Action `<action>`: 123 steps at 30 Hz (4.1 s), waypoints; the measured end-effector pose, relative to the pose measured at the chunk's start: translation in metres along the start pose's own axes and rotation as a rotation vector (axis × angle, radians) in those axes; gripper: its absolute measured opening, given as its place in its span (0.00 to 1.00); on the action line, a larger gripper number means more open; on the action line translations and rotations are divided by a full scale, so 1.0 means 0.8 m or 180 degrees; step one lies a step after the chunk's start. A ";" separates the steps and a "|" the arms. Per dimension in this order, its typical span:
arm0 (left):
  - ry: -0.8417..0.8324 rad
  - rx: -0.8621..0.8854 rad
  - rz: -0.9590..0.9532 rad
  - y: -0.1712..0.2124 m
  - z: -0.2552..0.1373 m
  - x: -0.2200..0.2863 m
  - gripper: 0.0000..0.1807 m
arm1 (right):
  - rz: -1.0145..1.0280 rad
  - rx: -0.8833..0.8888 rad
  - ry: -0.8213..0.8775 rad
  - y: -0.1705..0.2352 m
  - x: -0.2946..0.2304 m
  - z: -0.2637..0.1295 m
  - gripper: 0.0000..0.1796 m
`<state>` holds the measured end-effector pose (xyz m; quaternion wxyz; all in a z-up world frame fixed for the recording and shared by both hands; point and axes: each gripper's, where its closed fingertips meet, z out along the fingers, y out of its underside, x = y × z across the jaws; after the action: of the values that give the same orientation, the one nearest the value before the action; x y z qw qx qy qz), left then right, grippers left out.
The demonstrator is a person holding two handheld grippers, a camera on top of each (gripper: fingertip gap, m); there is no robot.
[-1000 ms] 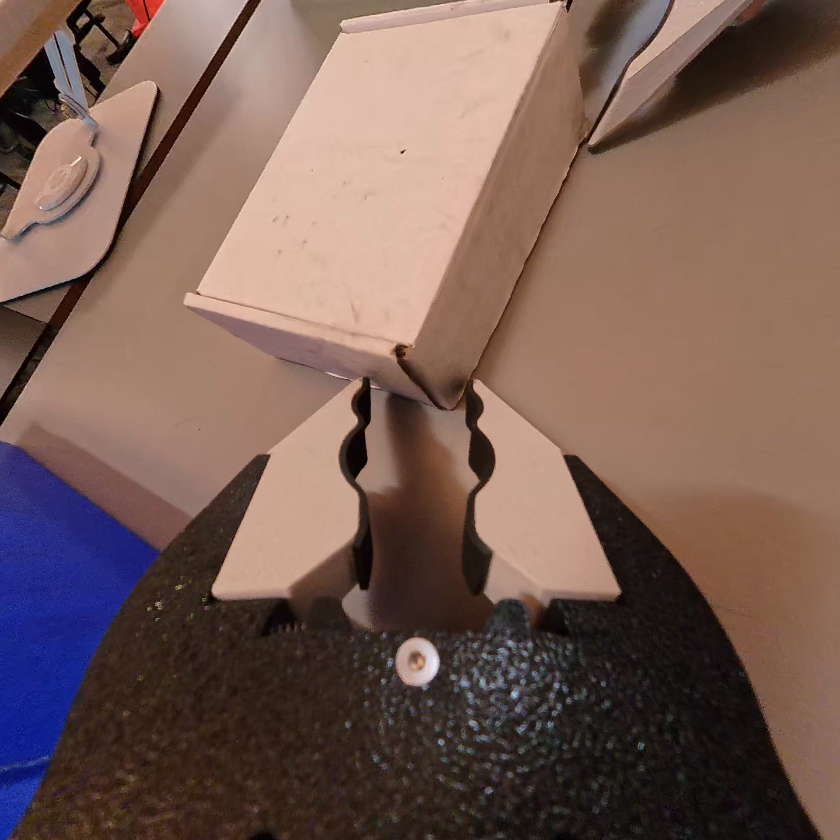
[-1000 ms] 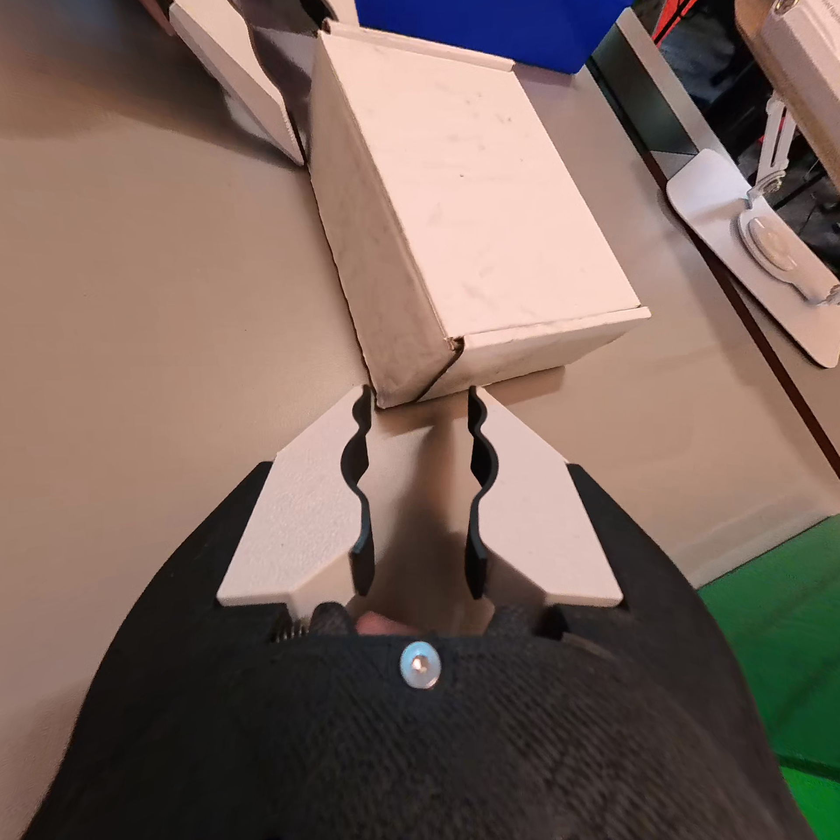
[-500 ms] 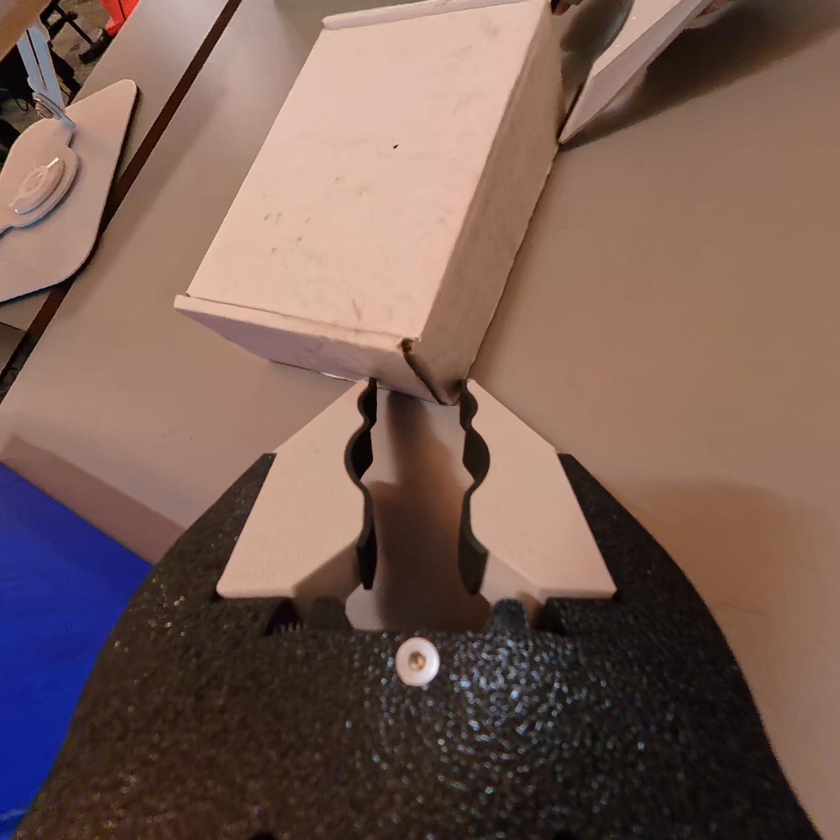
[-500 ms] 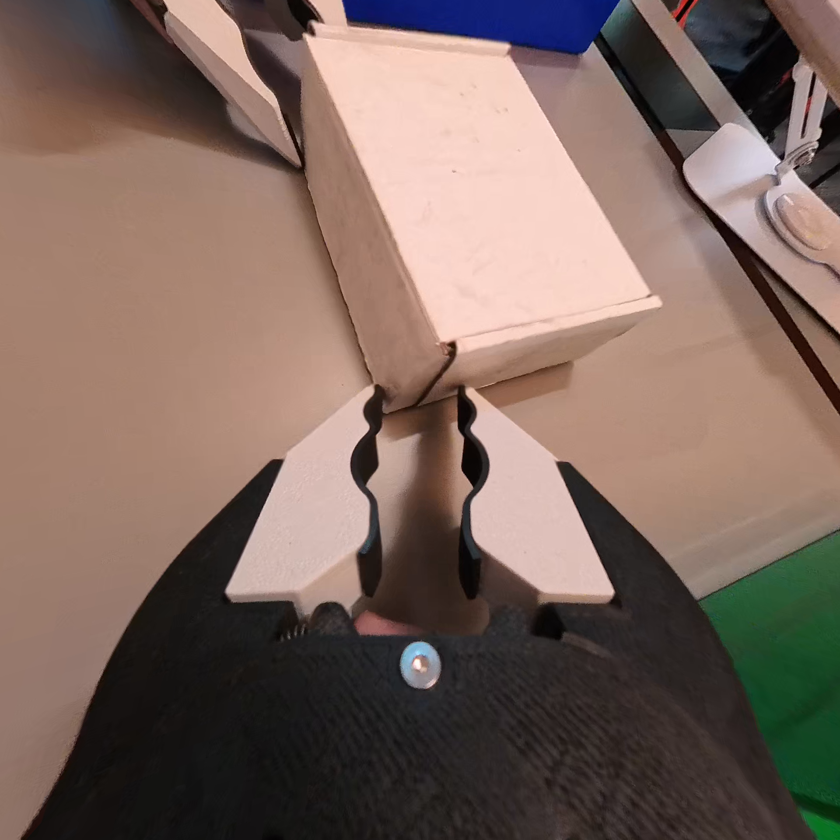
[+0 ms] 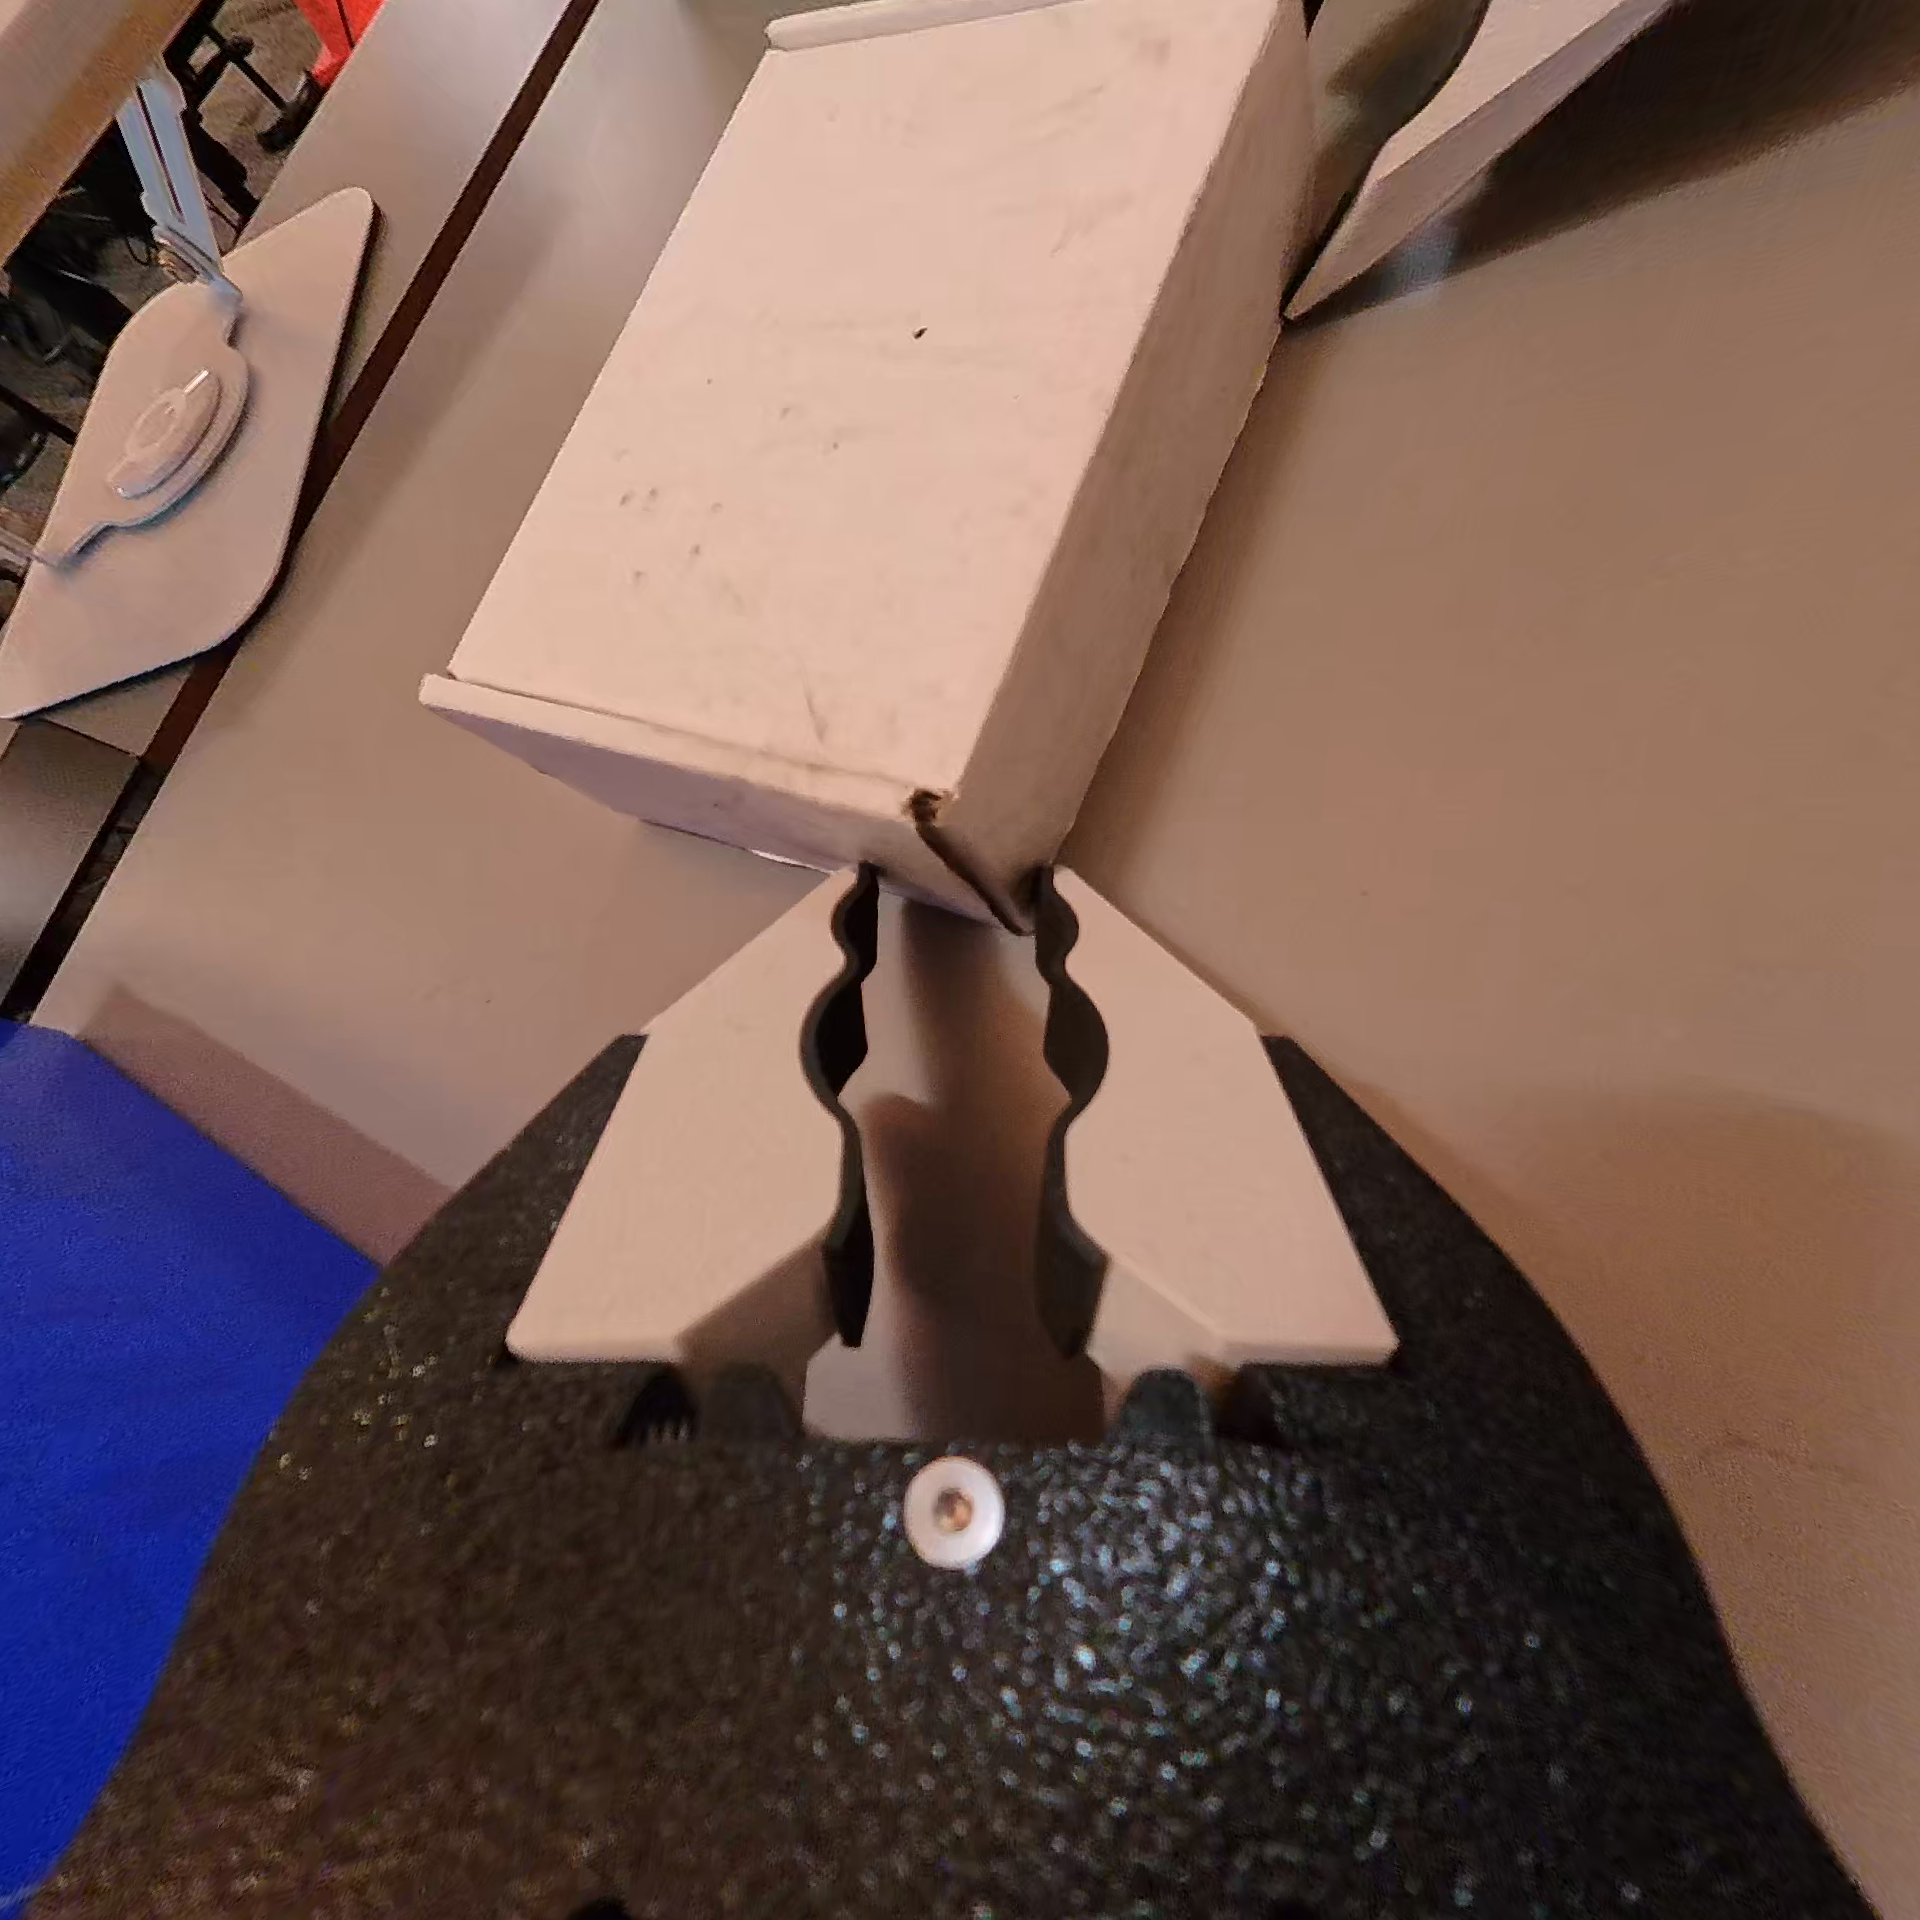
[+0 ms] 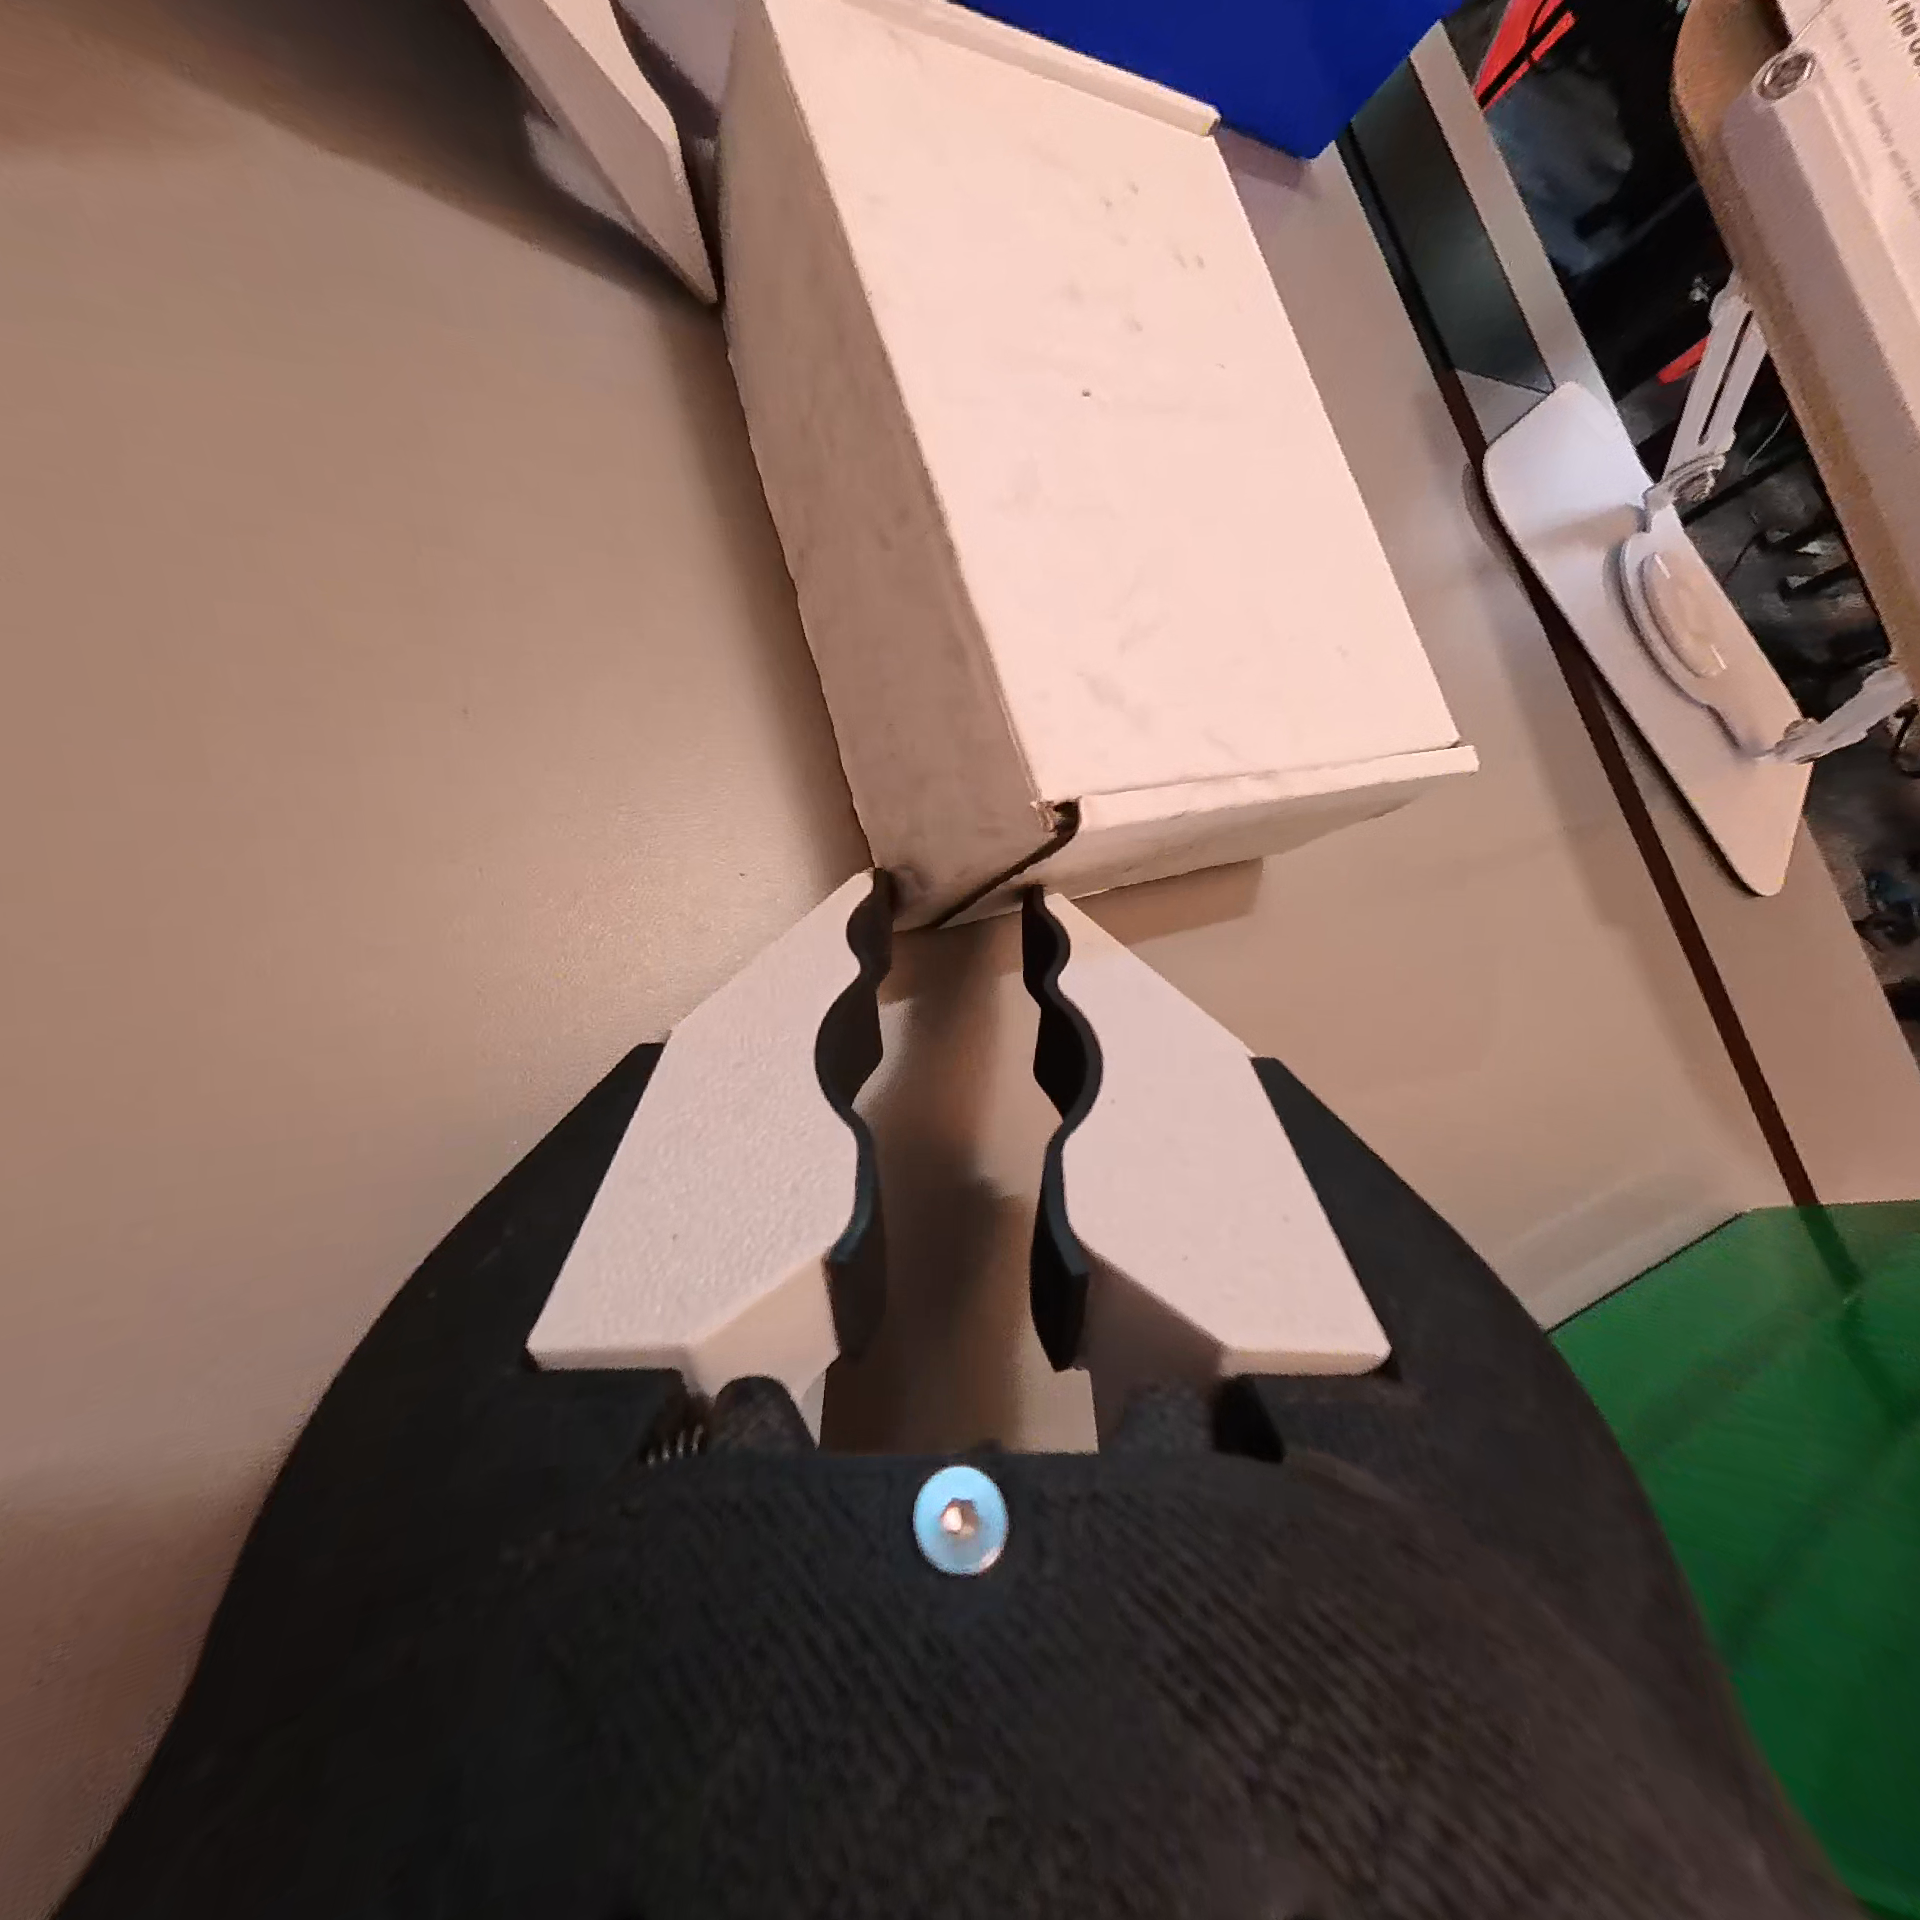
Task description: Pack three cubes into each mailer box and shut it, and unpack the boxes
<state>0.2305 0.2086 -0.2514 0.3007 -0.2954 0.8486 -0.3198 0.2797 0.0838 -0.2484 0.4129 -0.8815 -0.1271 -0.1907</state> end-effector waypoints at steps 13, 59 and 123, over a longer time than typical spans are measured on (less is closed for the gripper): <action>0.0087 -0.0001 -0.0146 0.002 -0.002 0.001 0.16 | -0.0013 0.0243 -0.0106 -0.006 -0.009 -0.012 0.17; -0.0503 0.0237 -0.0431 -0.005 -0.053 0.015 0.35 | -0.0046 0.0044 0.0240 -0.083 0.024 -0.036 0.67; -0.0338 0.0421 -0.0925 -0.006 -0.063 0.024 0.53 | -0.0610 -0.2943 -0.1072 0.249 0.295 -0.084 0.71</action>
<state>0.1844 0.2109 -0.2229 0.3144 -0.4110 0.7570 -0.3990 0.5517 -0.0777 -0.2402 -0.0665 -0.9751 -0.1746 -0.1192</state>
